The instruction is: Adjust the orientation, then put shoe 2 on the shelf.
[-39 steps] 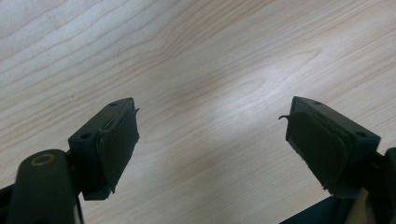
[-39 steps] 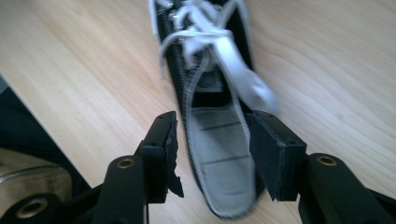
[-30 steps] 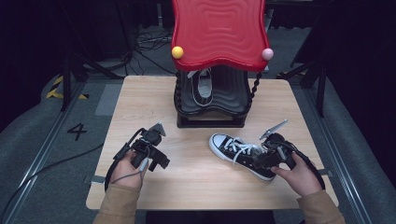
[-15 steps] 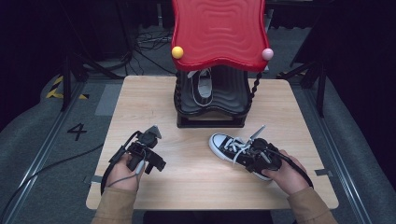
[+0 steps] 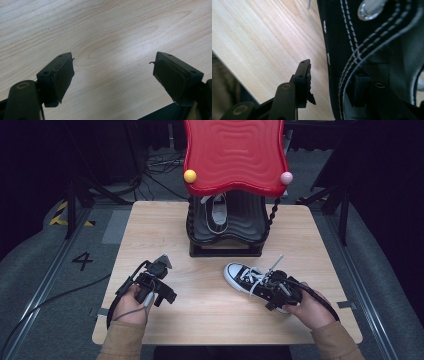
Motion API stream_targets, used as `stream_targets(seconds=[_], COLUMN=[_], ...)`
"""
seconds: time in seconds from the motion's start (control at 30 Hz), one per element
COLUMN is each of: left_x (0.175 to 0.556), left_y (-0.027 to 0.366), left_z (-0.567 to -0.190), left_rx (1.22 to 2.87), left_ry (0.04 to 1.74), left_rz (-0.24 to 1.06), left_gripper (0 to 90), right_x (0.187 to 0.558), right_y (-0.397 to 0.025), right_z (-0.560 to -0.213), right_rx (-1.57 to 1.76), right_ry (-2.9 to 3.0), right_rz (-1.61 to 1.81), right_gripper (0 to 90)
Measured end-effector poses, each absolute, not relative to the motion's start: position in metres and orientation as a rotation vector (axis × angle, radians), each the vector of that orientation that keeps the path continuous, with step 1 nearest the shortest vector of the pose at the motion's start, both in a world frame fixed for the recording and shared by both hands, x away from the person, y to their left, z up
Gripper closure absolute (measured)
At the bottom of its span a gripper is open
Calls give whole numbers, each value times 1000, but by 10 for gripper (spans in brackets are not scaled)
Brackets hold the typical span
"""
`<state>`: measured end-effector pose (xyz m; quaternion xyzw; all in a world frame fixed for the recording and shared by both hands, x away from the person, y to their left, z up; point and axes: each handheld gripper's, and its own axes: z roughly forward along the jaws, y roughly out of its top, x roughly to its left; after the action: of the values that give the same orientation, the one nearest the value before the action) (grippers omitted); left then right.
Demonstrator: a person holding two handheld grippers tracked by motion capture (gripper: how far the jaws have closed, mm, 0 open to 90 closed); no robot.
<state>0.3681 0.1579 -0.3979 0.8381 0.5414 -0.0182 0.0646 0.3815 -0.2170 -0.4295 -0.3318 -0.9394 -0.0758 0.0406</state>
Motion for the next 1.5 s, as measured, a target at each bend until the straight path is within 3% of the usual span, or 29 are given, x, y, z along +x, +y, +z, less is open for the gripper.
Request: stream_targets(seconds=[0.67, 1.13, 1.5], left_x=[372, 373, 371], left_y=[154, 155, 165], left_z=[-399, -399, -395], left_rx=[2540, 2539, 2506], left_ry=[1619, 1612, 1630], left_rz=[-63, -74, -76], left_gripper=[173, 173, 173], right_x=[387, 382, 382], right_y=[-207, -195, -201], right_z=[-436, -433, -419], right_rx=[-1055, -923, -1044], right_ry=[-2965, -2988, -2971], right_rz=[-460, -598, -709], right_gripper=[669, 828, 857])
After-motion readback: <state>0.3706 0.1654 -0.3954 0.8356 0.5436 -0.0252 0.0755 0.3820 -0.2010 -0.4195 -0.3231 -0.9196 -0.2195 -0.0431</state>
